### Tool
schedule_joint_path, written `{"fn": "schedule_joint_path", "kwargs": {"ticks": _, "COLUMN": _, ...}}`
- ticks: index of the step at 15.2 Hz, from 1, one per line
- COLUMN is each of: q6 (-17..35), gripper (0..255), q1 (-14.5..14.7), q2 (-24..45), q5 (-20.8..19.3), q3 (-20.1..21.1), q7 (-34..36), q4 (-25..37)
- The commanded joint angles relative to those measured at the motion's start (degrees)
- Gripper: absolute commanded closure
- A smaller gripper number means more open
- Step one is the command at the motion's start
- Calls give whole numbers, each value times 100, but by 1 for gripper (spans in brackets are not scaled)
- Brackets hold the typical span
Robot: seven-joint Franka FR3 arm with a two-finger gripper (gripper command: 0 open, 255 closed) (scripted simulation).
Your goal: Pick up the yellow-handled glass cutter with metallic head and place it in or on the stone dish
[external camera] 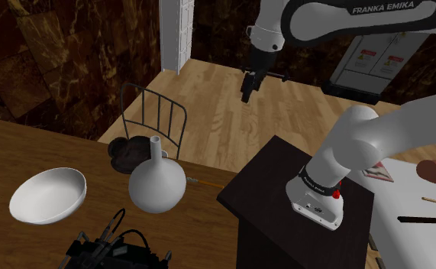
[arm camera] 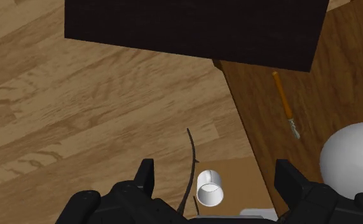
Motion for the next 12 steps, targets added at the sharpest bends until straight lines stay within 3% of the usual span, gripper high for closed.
{"fn": "schedule_joint_path", "kwargs": {"ticks": 1, "q6": 405, "gripper": 0, "q1": 125, "q2": 181, "q5": 87, "q3": 124, "q7": 23, "q4": -206}}
{"fn": "schedule_joint_path", "kwargs": {"ticks": 12, "q6": 2826, "gripper": 0, "q1": 632, "q2": 1909, "q5": 311, "q3": 779, "q7": 99, "q4": -850}}
